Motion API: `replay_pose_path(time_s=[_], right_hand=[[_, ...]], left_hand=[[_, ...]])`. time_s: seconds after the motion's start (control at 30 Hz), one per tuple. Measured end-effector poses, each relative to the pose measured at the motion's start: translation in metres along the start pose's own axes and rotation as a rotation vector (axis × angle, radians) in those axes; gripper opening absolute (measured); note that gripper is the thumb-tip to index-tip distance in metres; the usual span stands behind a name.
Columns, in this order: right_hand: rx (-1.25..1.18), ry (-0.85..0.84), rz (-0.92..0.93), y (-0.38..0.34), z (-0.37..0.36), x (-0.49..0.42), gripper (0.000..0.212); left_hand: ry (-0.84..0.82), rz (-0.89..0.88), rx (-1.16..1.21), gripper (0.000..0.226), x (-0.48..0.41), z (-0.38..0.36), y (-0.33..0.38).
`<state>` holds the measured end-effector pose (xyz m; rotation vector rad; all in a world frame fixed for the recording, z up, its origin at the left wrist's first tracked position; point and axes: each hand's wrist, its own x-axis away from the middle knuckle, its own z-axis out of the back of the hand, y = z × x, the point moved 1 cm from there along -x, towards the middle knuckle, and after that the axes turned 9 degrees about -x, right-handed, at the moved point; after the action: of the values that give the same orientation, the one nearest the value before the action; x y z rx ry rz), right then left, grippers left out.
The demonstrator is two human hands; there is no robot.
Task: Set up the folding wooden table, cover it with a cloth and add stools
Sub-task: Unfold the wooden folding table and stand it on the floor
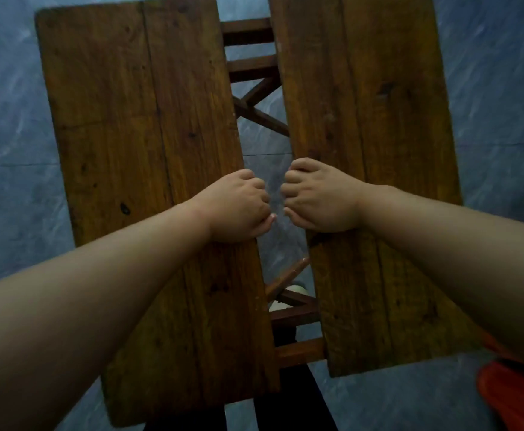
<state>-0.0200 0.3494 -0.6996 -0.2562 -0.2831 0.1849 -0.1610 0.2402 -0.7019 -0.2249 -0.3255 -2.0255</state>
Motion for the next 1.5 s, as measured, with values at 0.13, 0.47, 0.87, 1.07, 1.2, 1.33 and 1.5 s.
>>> replay_pose_path(time_s=[0.13,0.47,0.87,1.07,1.2,1.33,1.5], right_hand=[[-0.013,-0.001,0.018,-0.001,-0.007,-0.014,0.047],[-0.067,-0.064,0.047,-0.009,-0.013,-0.012,0.039],[-0.334,-0.267,-0.340,-0.020,-0.039,0.060,0.060],[-0.290,-0.230,-0.461,-0.038,-0.056,0.060,0.068],[-0.318,-0.162,-0.527,-0.041,-0.057,0.064,0.065],[-0.358,0.072,-0.870,-0.045,-0.058,0.076,0.071],[-0.574,0.266,-1.444,-0.039,-0.067,0.098,0.106]], left_hand=[[-0.020,0.020,0.013,0.050,-0.005,-0.010,0.001],[0.058,-0.038,0.004,0.048,0.005,-0.017,0.004],[-0.185,0.468,0.133,0.062,0.085,-0.051,0.035],[-0.264,0.502,0.095,0.070,0.094,-0.074,0.038],[-0.193,0.587,0.146,0.070,0.099,-0.078,0.044],[-0.022,0.952,0.275,0.083,0.117,-0.085,0.061],[0.102,1.609,0.840,0.116,0.141,-0.097,0.078]])
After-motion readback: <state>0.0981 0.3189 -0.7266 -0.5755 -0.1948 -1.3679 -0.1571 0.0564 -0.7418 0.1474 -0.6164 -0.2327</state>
